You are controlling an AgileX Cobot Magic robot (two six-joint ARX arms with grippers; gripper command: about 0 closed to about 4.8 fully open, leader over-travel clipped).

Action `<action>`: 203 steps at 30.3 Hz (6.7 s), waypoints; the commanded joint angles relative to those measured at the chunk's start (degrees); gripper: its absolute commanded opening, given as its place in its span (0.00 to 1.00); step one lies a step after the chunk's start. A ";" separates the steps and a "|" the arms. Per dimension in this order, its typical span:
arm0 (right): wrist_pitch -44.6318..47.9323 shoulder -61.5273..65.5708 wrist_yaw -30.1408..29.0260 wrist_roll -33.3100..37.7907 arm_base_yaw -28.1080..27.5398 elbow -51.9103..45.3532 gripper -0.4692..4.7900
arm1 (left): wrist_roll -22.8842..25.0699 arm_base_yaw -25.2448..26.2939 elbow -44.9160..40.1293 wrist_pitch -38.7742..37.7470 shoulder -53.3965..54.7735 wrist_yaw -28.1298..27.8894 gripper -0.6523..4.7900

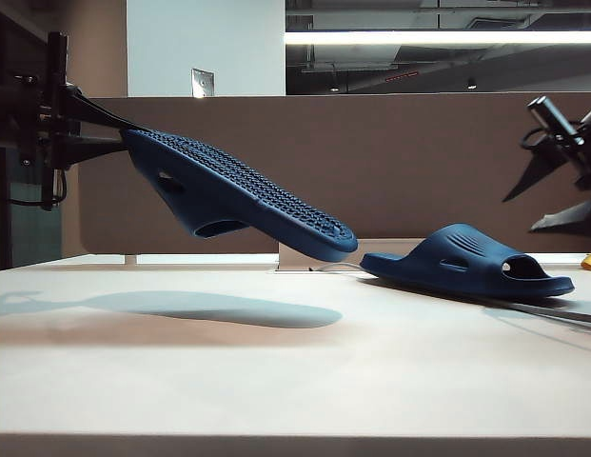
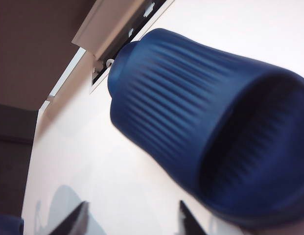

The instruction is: Interlock the pair of blue slippers on the table with their fronts facing up.

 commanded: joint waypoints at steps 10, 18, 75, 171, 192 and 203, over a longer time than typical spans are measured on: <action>-0.26 6.95 -0.07 3.48 0.04 4.96 0.52 | -5.22 0.15 0.09 0.87 -0.31 -4.63 0.11; 0.66 7.34 0.70 3.50 0.02 5.01 0.52 | -5.22 0.13 0.11 1.79 -0.31 -5.90 0.11; -18.49 5.90 -4.66 -14.64 -9.03 4.96 0.54 | -6.93 1.55 0.11 3.04 -0.31 -5.84 0.11; -23.28 -13.73 4.31 -75.93 10.49 4.96 0.12 | -43.12 3.41 0.11 2.86 -0.26 -20.09 0.17; -15.50 -19.37 22.45 -83.87 23.02 4.98 0.09 | -41.20 3.37 0.11 0.63 -0.26 -17.68 0.17; -23.32 -22.12 34.77 -59.41 22.88 4.98 0.09 | -41.16 3.39 0.11 0.79 -0.26 -17.55 0.17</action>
